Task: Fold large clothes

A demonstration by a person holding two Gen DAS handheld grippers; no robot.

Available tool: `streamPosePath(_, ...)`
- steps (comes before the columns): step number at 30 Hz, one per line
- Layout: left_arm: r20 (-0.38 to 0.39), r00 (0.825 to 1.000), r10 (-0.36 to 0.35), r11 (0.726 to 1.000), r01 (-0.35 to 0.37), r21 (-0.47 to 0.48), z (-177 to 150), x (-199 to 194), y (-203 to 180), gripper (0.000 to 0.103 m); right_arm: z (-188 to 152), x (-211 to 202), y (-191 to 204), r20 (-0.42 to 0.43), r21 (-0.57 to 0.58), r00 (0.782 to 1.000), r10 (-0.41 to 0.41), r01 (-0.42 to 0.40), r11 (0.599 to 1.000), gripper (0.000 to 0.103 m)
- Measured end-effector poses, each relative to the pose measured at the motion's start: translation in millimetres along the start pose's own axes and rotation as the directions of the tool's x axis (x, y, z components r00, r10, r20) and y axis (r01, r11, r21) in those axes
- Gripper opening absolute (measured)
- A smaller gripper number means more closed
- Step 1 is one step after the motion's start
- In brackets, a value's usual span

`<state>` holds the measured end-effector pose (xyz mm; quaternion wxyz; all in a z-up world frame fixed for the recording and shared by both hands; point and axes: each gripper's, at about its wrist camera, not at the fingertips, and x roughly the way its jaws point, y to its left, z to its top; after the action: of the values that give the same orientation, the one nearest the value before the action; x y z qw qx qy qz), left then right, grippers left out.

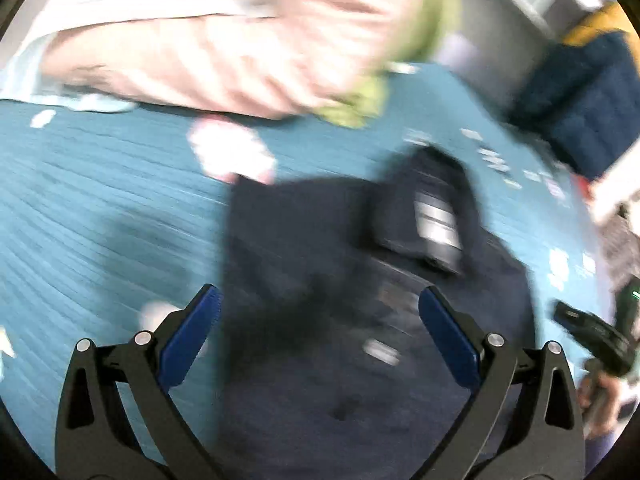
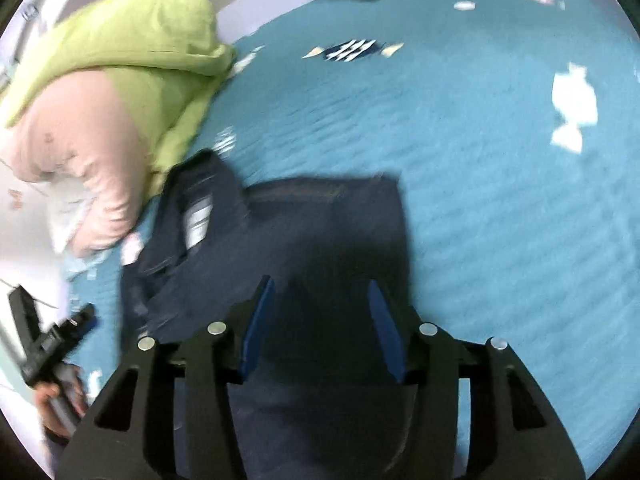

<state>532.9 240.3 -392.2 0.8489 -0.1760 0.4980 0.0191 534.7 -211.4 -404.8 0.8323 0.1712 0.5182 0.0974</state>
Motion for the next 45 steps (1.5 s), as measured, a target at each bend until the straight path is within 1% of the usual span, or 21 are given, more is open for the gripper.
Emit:
streamPosePath(1,-0.026,1.000,0.017,1.000,-0.017,-0.015,11.0,9.6,11.3,0.099,9.0,4.6,-2.6,-0.002,-0.005,1.000,-0.027,0.027,1.000,0.048)
streamPosePath(3,-0.052,0.998,0.045,0.998,-0.047,-0.041,25.3,27.2,25.7,0.099,21.6,15.9,-11.4,-0.024,0.009,0.999,-0.035,0.035,0.999,0.049)
streamPosePath(6,-0.058,0.998,0.022,0.998,-0.026,-0.058,37.8,47.6,33.9,0.099,38.8,32.0,-23.1,-0.061,0.074,0.997,-0.037,0.042,0.996,0.051)
streamPosePath(7,-0.089,0.996,0.011,0.998,-0.017,-0.067,40.7,57.7,33.2,0.099,42.9,38.2,-26.0,-0.081,0.086,0.996,-0.036,0.043,0.995,0.051)
streamPosePath(9,-0.126,0.992,0.029,0.996,-0.039,-0.079,46.2,74.1,33.7,0.099,48.3,49.3,-30.1,-0.110,0.114,0.993,-0.034,0.046,0.992,0.051)
streamPosePath(10,-0.153,0.988,0.035,0.996,-0.047,-0.071,47.4,83.6,31.8,0.099,52.6,56.8,-24.7,-0.120,0.126,0.992,-0.031,0.046,0.991,0.052)
streamPosePath(12,-0.172,0.984,0.044,0.997,-0.054,-0.056,49.9,93.1,28.9,0.099,56.1,65.5,-25.3,-0.142,0.144,0.990,-0.023,0.044,0.989,0.052)
streamPosePath(16,-0.183,0.981,0.070,0.997,-0.072,-0.003,53.8,105.2,21.1,0.098,60.7,74.0,-22.9,-0.165,0.140,0.985,-0.043,0.067,0.988,0.053)
streamPosePath(17,-0.185,0.980,0.077,0.997,-0.076,0.013,54.2,106.6,18.5,0.094,61.8,76.1,-23.1,-0.173,0.142,0.984,-0.043,0.068,0.987,0.053)
streamPosePath(18,-0.187,0.978,0.089,0.996,-0.086,0.026,54.3,107.6,17.5,0.086,63.0,77.7,-24.0,-0.180,0.145,0.983,-0.046,0.073,0.987,0.053)
streamPosePath(22,-0.198,0.973,0.120,0.992,-0.110,0.062,57.3,113.8,14.3,0.078,66.2,84.6,-23.2,-0.198,0.119,0.978,-0.070,0.095,0.988,0.053)
streamPosePath(24,-0.199,0.971,0.133,0.990,-0.121,0.072,58.4,115.8,12.9,0.070,66.8,86.8,-22.9,-0.204,0.113,0.976,-0.081,0.106,0.988,0.038)
streamPosePath(25,-0.198,0.971,0.134,0.990,-0.121,0.076,59.4,116.8,12.0,0.067,66.9,86.2,-21.2,-0.206,0.101,0.974,-0.098,0.121,0.988,0.032)
streamPosePath(26,-0.197,0.971,0.137,0.989,-0.123,0.080,59.6,113.8,13.4,0.055,66.7,85.4,-19.9,-0.207,0.091,0.973,-0.104,0.125,0.988,0.021)
streamPosePath(27,-0.194,0.972,0.129,0.990,-0.115,0.080,60.5,111.8,12.9,0.045,66.3,82.2,-19.2,-0.203,0.070,0.971,-0.129,0.146,0.987,0.016)
streamPosePath(28,-0.191,0.973,0.129,0.990,-0.115,0.084,61.0,109.8,12.4,0.041,65.5,80.1,-19.1,-0.199,0.061,0.972,-0.125,0.139,0.988,0.011)
streamPosePath(30,-0.188,0.973,0.136,0.988,-0.118,0.102,60.6,107.2,10.8,0.030,64.4,74.6,-16.2,-0.186,0.040,0.976,-0.115,0.125,0.991,0.008)
streamPosePath(33,-0.175,0.979,0.107,0.992,-0.095,0.078,60.7,100.3,11.3,0.018,63.4,60.9,-10.6,-0.143,0.016,0.983,-0.114,0.117,0.993,0.007)
streamPosePath(36,-0.152,0.984,0.088,0.994,-0.076,0.083,59.6,84.4,11.6,0.013,63.1,42.8,-1.3,-0.092,-0.006,0.991,-0.096,0.096,0.995,0.006)
streamPosePath(38,-0.130,0.989,0.075,0.993,-0.063,0.096,58.0,71.4,8.7,0.012,62.3,28.8,4.2,-0.061,-0.015,0.996,-0.066,0.065,0.998,0.006)
streamPosePath(45,-0.028,1.000,-0.004,0.993,0.008,0.122,42.6,4.9,-3.8,0.010,50.3,-21.5,26.4,0.030,-0.042,1.000,0.010,-0.009,0.999,0.006)
